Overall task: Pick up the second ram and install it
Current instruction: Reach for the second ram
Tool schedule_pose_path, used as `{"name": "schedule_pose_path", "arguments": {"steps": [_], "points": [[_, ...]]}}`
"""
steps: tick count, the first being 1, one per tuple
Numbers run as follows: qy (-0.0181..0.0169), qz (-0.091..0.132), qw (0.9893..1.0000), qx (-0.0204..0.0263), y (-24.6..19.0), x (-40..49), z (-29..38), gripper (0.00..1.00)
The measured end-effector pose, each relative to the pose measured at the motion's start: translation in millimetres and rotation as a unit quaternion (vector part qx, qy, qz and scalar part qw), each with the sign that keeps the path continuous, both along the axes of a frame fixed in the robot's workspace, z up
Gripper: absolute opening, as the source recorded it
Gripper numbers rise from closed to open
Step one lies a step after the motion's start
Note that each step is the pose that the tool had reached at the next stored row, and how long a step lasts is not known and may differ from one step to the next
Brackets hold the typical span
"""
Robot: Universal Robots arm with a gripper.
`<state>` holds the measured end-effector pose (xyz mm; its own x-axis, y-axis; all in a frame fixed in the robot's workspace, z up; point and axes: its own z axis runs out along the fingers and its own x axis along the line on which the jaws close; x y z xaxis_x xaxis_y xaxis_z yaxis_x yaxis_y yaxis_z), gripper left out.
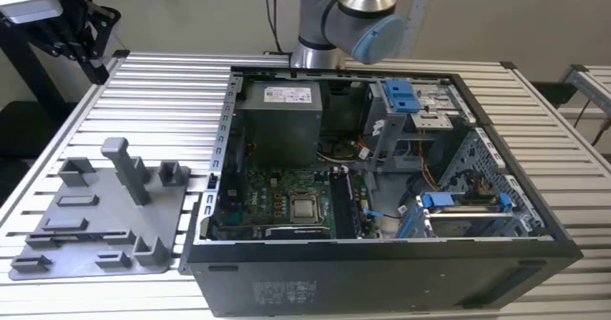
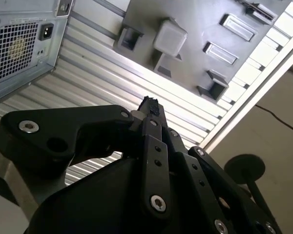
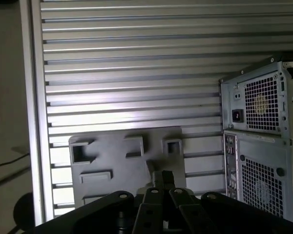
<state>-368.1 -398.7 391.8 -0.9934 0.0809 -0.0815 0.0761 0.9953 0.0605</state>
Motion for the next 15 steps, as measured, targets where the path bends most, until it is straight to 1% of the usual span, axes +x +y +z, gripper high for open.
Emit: {"name": "schedule_pose_path", "arguments": {"steps": [8, 15], "points": [[0.0, 0.0, 1.0, 0.0, 0.0, -8.7, 0.0, 0.11], [0.0, 0.0, 1.0, 0.0, 0.0, -9.3, 0.0, 0.11]]}}
